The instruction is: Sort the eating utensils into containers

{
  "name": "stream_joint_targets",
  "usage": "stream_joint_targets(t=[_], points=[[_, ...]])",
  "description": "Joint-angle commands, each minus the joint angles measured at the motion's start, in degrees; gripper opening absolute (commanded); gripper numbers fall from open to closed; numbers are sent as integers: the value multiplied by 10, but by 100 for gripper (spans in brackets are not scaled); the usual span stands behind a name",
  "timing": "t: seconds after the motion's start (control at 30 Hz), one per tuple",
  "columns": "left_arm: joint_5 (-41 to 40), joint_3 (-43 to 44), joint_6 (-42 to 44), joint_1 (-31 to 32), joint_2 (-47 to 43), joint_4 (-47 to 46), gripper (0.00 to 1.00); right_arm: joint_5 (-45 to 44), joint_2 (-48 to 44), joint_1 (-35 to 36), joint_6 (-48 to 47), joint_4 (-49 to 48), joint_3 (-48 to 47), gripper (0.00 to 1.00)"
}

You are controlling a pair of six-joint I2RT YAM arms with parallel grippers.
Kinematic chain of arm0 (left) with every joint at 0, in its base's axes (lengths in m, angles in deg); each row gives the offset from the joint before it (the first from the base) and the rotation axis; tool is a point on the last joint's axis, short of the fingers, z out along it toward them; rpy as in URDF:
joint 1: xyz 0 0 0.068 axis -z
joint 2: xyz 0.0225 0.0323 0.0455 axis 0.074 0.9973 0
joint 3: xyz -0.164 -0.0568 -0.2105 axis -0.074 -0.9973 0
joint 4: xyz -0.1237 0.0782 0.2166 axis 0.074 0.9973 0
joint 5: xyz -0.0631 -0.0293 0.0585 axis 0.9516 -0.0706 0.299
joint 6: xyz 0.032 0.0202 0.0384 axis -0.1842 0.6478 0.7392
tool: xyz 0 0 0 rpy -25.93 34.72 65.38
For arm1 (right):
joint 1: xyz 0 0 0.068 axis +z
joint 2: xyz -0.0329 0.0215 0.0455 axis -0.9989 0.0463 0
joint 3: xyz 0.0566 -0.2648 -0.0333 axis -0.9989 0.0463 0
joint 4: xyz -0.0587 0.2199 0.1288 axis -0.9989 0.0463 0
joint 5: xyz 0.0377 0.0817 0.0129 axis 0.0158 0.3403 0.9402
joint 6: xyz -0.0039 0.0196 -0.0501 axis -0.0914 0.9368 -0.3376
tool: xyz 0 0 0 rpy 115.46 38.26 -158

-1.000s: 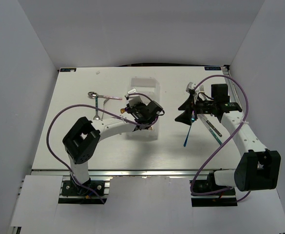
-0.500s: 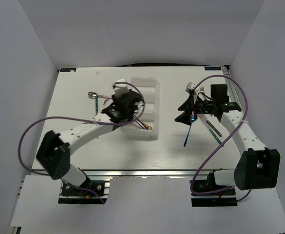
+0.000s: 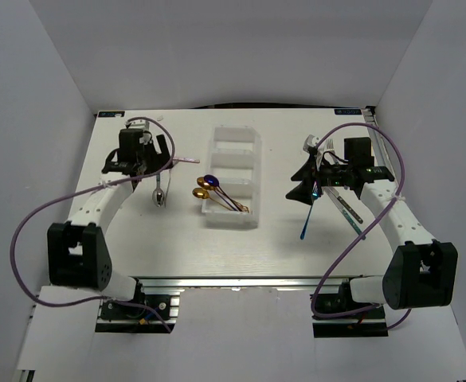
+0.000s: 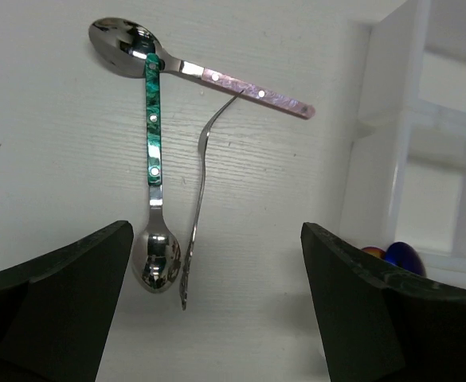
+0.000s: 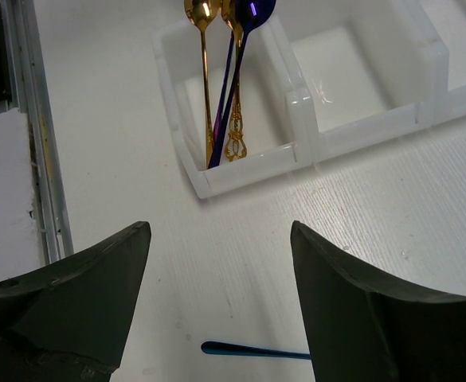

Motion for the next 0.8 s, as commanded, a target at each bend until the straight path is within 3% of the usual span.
stream_joint_targets(t=[0.0,0.13,0.4,0.77], points=[[91,45,60,-29,53,25,98,12,7,-2,-6,3,-8,77],[79,76,73,-43,121,22,95,14,10,-2,-11,8,-10,77],[54,150,83,-57,248,37,75,17,12,-2,-19,17,-13,78],[52,182,89,-84,308,45,59,18,10,-2,-25,21,-16,78]])
